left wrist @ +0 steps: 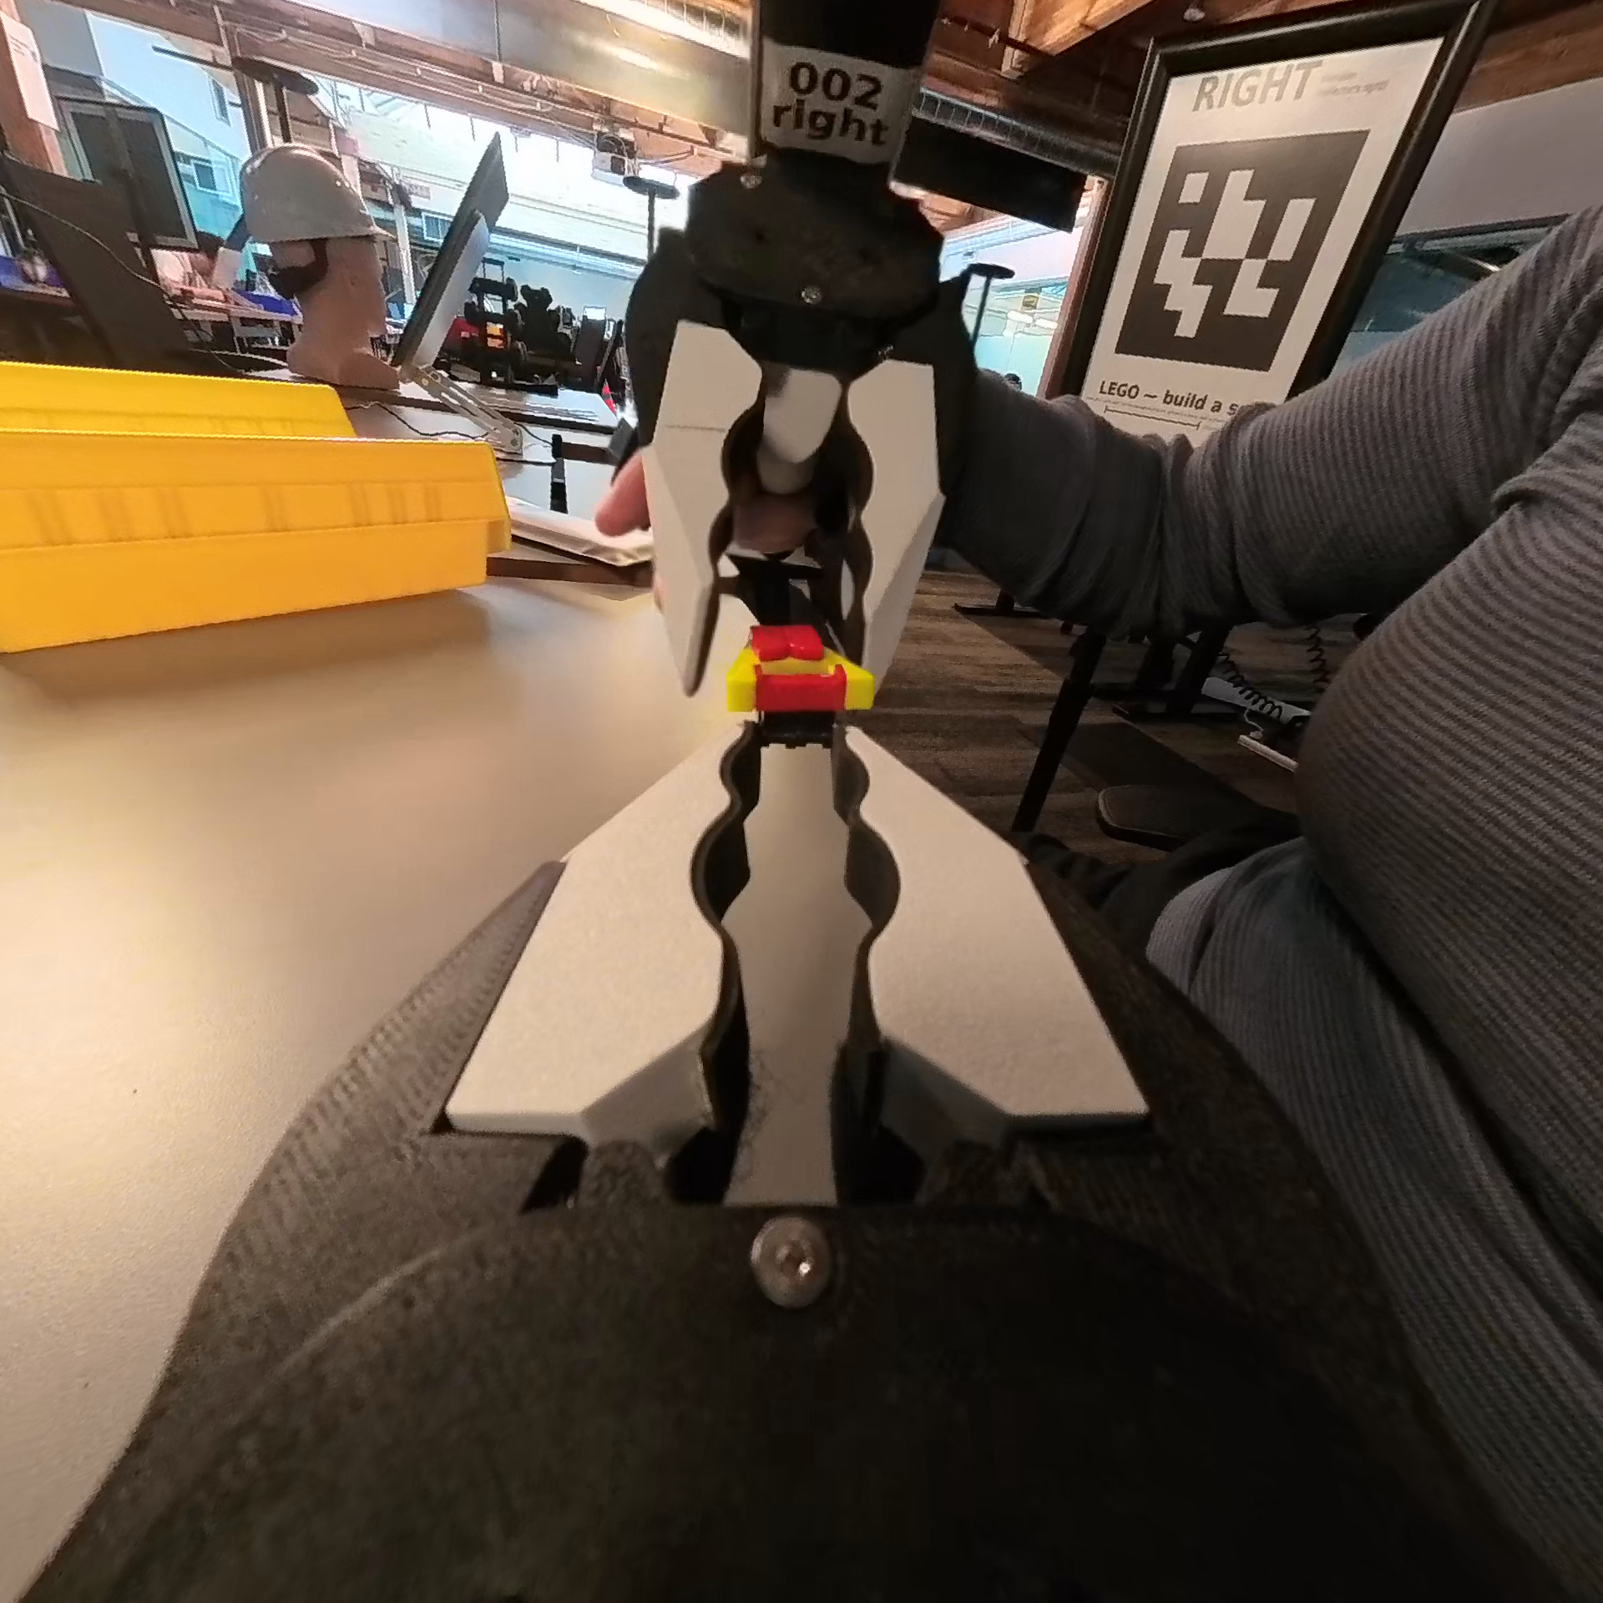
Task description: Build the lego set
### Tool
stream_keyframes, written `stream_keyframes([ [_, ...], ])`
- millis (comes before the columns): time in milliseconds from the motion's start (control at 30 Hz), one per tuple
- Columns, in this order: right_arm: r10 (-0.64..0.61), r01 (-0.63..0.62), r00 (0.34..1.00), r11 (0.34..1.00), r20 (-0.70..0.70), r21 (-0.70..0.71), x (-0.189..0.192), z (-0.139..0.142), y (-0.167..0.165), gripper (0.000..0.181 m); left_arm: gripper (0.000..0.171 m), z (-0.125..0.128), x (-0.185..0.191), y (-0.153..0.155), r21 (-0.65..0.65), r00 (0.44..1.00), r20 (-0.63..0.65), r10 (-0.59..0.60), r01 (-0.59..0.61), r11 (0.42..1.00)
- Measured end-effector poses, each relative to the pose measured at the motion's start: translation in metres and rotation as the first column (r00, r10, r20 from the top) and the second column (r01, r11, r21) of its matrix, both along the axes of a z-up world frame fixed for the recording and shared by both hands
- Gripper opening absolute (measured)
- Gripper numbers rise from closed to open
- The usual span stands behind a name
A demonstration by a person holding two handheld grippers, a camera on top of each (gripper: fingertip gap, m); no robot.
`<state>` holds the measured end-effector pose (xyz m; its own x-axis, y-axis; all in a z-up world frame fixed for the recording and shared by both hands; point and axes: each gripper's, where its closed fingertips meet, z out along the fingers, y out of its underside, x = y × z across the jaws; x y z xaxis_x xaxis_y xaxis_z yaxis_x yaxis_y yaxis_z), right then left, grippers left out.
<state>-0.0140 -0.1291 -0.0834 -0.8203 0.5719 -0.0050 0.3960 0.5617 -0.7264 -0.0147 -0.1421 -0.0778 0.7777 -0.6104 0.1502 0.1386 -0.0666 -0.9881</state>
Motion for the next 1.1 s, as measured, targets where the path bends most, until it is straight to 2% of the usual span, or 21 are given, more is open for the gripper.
stream_keyframes([
  [100, -0.038, 0.042, 0.996, 0.998, -0.079, 0.049, -0.004, 0.003, 0.005, 0.056, 0.015, 0.002, -0.002, 0.0, 0.001, 1.0, 0.025, 0.0, 0.0, 1.0],
  [200, -0.061, 0.101, 0.97, 0.982, -0.235, 0.161, -0.007, 0.006, 0.01, 0.067, 0.015, 0.005, -0.005, 0.0, 0.003, 0.998, 0.06, 0.0, 0.0, 1.0],
  [300, -0.077, 0.194, 0.94, 0.922, -0.333, 0.334, -0.007, -0.004, 0.016, 0.084, 0.015, 0.004, -0.009, 0.002, -0.014, 0.996, 0.087, 0.016, -0.014, 1.0],
  [367, -0.049, 0.253, 0.902, 0.865, -0.429, 0.434, -0.011, -0.008, 0.019, 0.085, 0.015, 0.004, -0.01, 0.002, -0.021, 0.995, 0.096, 0.016, -0.014, 1.0],
  [533, 0.117, 0.395, 0.741, 0.719, -0.661, 0.571, -0.022, 0.002, 0.017, 0.063, 0.015, 0.003, -0.009, 0.003, -0.026, 0.995, 0.099, 0.013, -0.01, 1.0],
  [633, 0.194, 0.452, 0.655, 0.674, -0.73, 0.585, -0.024, 0.011, 0.011, 0.049, 0.015, 0.003, -0.01, 0.003, -0.028, 0.995, 0.103, 0.013, -0.01, 1.0],
  [867, 0.239, 0.468, 0.637, 0.635, -0.733, 0.614, -0.026, 0.008, 0.012, 0.023, 0.015, 0.003, -0.01, 0.003, -0.033, 0.994, 0.109, 0.011, -0.008, 0.999],
  [1100, 0.227, 0.482, 0.642, 0.624, -0.732, 0.616, -0.025, 0.007, 0.012, 0.021, 0.015, 0.003, -0.009, 0.003, -0.04, 0.993, 0.118, 0.009, -0.005, 0.999],
])
